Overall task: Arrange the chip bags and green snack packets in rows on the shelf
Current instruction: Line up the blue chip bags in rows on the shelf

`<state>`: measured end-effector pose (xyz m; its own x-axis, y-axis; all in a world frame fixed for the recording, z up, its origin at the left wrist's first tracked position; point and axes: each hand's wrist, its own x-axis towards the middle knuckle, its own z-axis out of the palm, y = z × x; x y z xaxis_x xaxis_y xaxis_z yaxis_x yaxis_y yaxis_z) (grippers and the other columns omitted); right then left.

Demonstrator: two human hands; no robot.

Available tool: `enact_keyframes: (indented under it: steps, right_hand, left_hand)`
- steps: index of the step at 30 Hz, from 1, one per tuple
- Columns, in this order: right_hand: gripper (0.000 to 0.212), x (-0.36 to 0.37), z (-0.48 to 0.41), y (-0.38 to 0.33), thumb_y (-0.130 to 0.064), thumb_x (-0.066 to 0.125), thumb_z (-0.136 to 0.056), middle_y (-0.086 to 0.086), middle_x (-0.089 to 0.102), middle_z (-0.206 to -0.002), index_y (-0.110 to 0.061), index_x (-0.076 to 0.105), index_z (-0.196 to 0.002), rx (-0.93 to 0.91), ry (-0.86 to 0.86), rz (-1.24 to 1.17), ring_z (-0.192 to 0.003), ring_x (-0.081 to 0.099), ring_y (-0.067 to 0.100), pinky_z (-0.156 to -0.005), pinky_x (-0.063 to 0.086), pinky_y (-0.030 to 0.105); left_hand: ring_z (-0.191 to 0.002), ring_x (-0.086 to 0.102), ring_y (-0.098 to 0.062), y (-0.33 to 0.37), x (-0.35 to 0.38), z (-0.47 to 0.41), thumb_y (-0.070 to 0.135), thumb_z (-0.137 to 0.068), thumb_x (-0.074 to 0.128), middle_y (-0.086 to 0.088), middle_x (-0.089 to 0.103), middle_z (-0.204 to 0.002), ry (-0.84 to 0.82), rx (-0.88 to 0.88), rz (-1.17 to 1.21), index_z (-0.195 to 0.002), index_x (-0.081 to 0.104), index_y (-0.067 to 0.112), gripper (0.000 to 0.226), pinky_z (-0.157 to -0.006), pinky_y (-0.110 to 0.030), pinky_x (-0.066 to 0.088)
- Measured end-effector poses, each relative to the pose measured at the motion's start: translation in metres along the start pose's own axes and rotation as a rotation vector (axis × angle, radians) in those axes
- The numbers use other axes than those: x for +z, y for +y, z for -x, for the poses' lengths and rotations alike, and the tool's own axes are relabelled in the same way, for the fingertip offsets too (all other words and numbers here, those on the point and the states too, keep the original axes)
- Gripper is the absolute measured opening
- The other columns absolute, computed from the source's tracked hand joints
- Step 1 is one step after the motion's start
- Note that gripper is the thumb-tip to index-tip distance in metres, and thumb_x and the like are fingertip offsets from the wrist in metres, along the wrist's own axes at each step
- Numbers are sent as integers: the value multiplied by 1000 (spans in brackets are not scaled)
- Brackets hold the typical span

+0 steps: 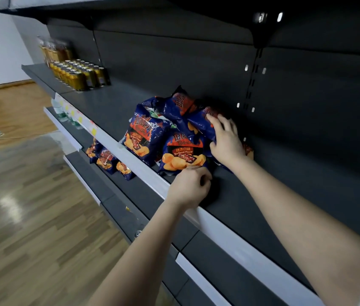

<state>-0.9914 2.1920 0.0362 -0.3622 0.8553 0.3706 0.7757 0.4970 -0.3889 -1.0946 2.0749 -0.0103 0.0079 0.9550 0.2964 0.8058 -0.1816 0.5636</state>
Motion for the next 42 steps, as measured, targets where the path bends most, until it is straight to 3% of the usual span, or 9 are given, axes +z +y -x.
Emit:
enact_keyframes:
  steps: [18, 20, 22, 25, 27, 30, 35, 38, 42]
  right_hand:
    - [81, -68, 124, 72, -4, 50, -91, -3, -1, -160, -37, 5, -151, 81, -84, 341, -146, -3, 27, -116, 19, 52]
    - [78, -88, 140, 85, -8, 49, -93, -4, 2, -160, -36, 6, -151, 99, -12, 311, -147, 1, 24, -116, 22, 48]
    - [83, -108, 156, 95, -10, 57, -91, -3, 9, -158, -40, 8, -150, 65, 142, 289, -146, 9, 27, -108, 33, 55]
    - [94, -130, 178, 112, 3, 72, -73, 12, 30, -149, -30, 22, -146, -68, 349, 337, -134, 34, 46, -98, 42, 61]
    - [95, -144, 194, 121, 6, 75, -67, 17, 37, -145, -25, 29, -143, -52, 392, 398, -129, 38, 49, -97, 43, 60]
    - [88, -166, 224, 139, 2, 72, -70, 18, 40, -143, -25, 29, -142, 24, 409, 454, -131, 37, 48, -96, 45, 60]
    - [94, -203, 295, 177, 5, 72, -69, 10, 33, -145, -29, 26, -144, 210, 365, 501, -132, 38, 42, -92, 49, 55]
    - [94, -226, 341, 195, 8, 72, -69, 13, 38, -145, -29, 27, -143, 319, 366, 549, -134, 36, 42, -94, 47, 56]
    - [92, -256, 392, 207, 10, 67, -72, 16, 38, -147, -31, 26, -143, 505, 349, 595, -136, 32, 44, -104, 38, 58]
  left_hand:
    - [-94, 56, -24, 12, -4, 6, 15, -89, 48, -3, 63, -96, -24, -8, -147, -92, 63, 13, 16, -69, -31, 44]
    - [-95, 57, -27, 22, -4, 8, 19, -92, 46, -3, 62, -98, 0, -18, -266, -99, 63, 15, 18, -66, -33, 46]
    - [-95, 57, -30, 37, 1, 10, 21, -92, 46, -4, 62, -98, 65, 8, -334, -99, 63, 17, 18, -65, -35, 48]
    - [-98, 57, -29, 70, 22, 10, 20, -89, 49, -2, 65, -95, 52, 98, -247, -95, 63, 18, 16, -68, -38, 51]
    - [-102, 56, -26, 98, 42, 9, 20, -88, 50, 0, 66, -97, 20, 168, -181, -96, 63, 18, 15, -72, -36, 50]
    - [-102, 54, -25, 145, 66, 7, 20, -89, 49, 0, 66, -100, 13, 272, -117, -99, 62, 17, 17, -75, -34, 46]
    - [-83, 57, -31, 212, 99, 5, 28, -84, 36, -6, 64, -81, 79, 481, -84, -82, 64, 12, 32, -64, -35, 45]
    - [-89, 56, -29, 247, 127, 8, 18, -88, 48, -6, 64, -89, -5, 544, -67, -89, 66, 12, 18, -71, -37, 45]
    - [-92, 56, -28, 291, 164, 22, 21, -88, 47, -4, 64, -92, -93, 664, -24, -90, 66, 16, 20, -77, -36, 44]
